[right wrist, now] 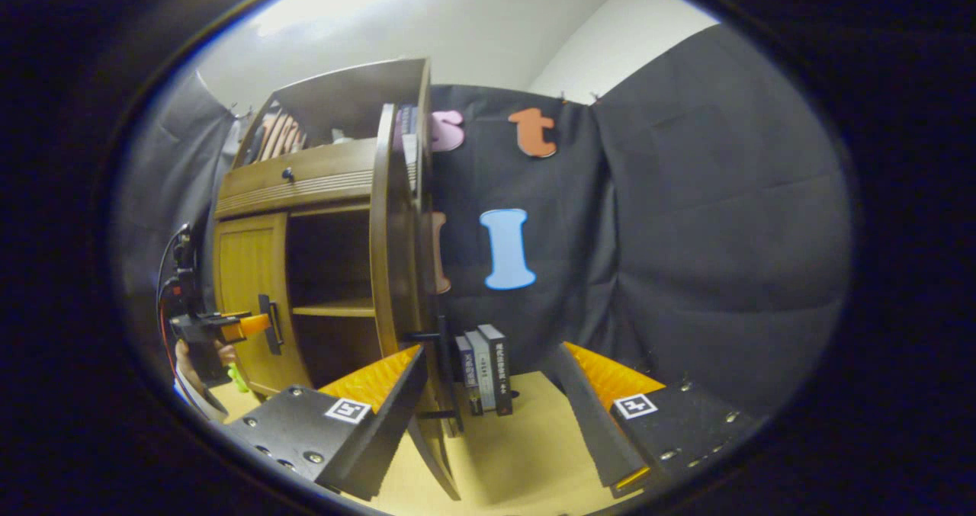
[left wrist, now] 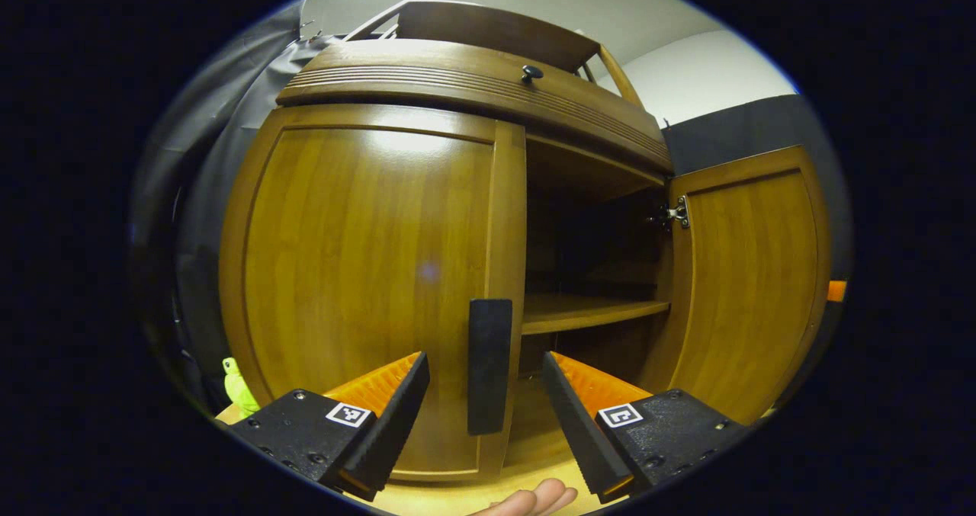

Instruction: Open the right door of the double-door shoe cabinet with the right hand, and open the left door with the left hand.

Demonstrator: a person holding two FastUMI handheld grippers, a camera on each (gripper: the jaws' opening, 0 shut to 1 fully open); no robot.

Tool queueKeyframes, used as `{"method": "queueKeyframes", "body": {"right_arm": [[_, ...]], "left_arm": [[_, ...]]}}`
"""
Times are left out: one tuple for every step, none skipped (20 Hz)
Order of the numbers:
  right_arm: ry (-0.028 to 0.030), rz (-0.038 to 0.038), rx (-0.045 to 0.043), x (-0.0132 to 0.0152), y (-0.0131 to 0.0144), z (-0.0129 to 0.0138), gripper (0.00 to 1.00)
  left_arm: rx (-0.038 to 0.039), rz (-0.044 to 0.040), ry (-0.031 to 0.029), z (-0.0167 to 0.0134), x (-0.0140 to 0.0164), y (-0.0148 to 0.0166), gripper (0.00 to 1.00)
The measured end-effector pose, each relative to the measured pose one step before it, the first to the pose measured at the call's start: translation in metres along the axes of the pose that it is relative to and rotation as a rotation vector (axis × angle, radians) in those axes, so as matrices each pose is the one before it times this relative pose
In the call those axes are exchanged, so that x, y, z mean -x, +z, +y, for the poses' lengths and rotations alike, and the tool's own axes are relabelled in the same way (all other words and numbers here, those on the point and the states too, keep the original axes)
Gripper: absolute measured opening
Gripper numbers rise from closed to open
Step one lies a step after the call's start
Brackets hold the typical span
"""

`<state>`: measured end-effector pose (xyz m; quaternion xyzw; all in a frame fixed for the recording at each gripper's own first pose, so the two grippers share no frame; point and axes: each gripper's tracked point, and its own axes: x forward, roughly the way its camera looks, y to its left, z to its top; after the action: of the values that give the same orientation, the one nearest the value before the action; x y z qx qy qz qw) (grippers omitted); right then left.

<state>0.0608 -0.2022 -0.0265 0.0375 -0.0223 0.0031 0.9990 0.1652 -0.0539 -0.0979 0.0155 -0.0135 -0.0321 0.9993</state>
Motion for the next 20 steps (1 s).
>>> {"method": "queueKeyframes", "body": {"right_arm": [[0.00936,-0.02623,-0.03323,0.00594,0.00523,0.00624,1.0],[0.00514,-0.01528,-0.02945,0.00808,0.00199,0.00679,0.96],[0.01241,-0.00771,-0.01597,0.01094,-0.00624,0.00861,0.99],[0.02896,-0.00493,-0.00605,0.00973,-0.00428,0.01304,0.99],[0.03228,0.00356,-0.00238,0.00735,-0.00544,0.01352,1.0],[0.03192,0.00533,-0.01699,0.005,-0.00401,0.01315,0.96],[0.03922,0.00123,-0.0143,0.00787,-0.00232,0.01529,0.97],[0.03285,-0.00146,0.01114,0.00311,0.00018,0.01608,1.0],[0.00166,0.0024,0.02348,-0.00006,0.00014,0.00742,0.97],[-0.00322,0.01272,0.02359,0.00162,-0.00064,0.00491,0.96],[0.01563,0.00956,0.02009,0.00248,-0.00041,0.01036,0.96],[0.00909,0.00429,0.01417,0.00125,0.00176,0.00954,1.0],[0.00309,-0.00125,0.02233,0.00209,0.00251,0.00477,1.0],[0.00163,0.00108,0.02424,0.00117,0.00257,0.00365,1.0],[0.00329,0.00937,0.02071,-0.0001,-0.00009,0.00359,1.0],[-0.00348,0.016,0.01199,0.0018,0.00024,0.00075,1.0],[-0.00942,0.00774,0.00595,0.00367,-0.00048,-0.00148,1.0],[-0.00914,0.00576,0.00619,0.0027,0.00214,-0.00228,0.96],[-0.00374,0.00852,0.00754,0.00124,-0.00025,0.00073,0.96],[0.00044,0.00836,0.0068,0.00051,-0.00002,0.00156,0.96]], "left_arm": [[0.00016,-0.02735,0.00873,0.00135,-0.00721,-0.00114,0.93],[-0.00057,-0.01328,0.01433,0.00166,-0.00707,-0.00449,0.89],[0.00203,-0.0103,0.0178,0.00257,-0.00549,-0.00454,0.82],[0.00777,-0.00767,0.02601,0.00482,-0.00532,-0.00338,0.75],[0.01132,0.01118,0.02223,0.00382,-0.00079,-0.0058,0.67],[0.00231,-0.03258,-0.004,-0.00287,-0.00343,0.0036,0.6],[-0.01332,-0.00607,-0.02552,-0.00755,0.00098,0.00371,0.53],[-0.03843,0.02945,-0.00089,0.00055,-0.00251,-0.00681,0.46],[-0.03674,-0.01757,-0.00423,0.00035,0.00507,0.00586,0.39],[-0.01629,0.0056,-0.00681,-0.00037,-0.00016,-0.0015,0.32],[-0.00446,0.01032,-0.0072,-0.00053,0.00052,-0.0004,0.33],[0.00438,0.00969,-0.00878,-0.00047,0.00133,0.00131,0.31],[0.00313,0.01482,-0.00604,-0.00027,-0.00009,0.00054,0.31],[0.00517,0.04238,-0.00141,-0.00018,0.00305,-0.0037,0.31],[0.00329,0.00841,-0.00516,-0.00113,0.00302,0.00212,0.31],[0.00393,0.01941,-0.00596,-0.00093,0.00463,0.00036,0.3],[0.00484,0.01577,0.00126,-0.00065,0.00782,-0.00137,0.3],[0.00063,0.02402,0.00126,0.0002,0.00959,-0.00198,0.29],[0.01122,0.01436,-0.00004,0.00029,0.00617,-0.00023,0.29],[0.00923,0.02455,-0.00086,-0.00006,0.00593,-0.00018,0.3]]}}
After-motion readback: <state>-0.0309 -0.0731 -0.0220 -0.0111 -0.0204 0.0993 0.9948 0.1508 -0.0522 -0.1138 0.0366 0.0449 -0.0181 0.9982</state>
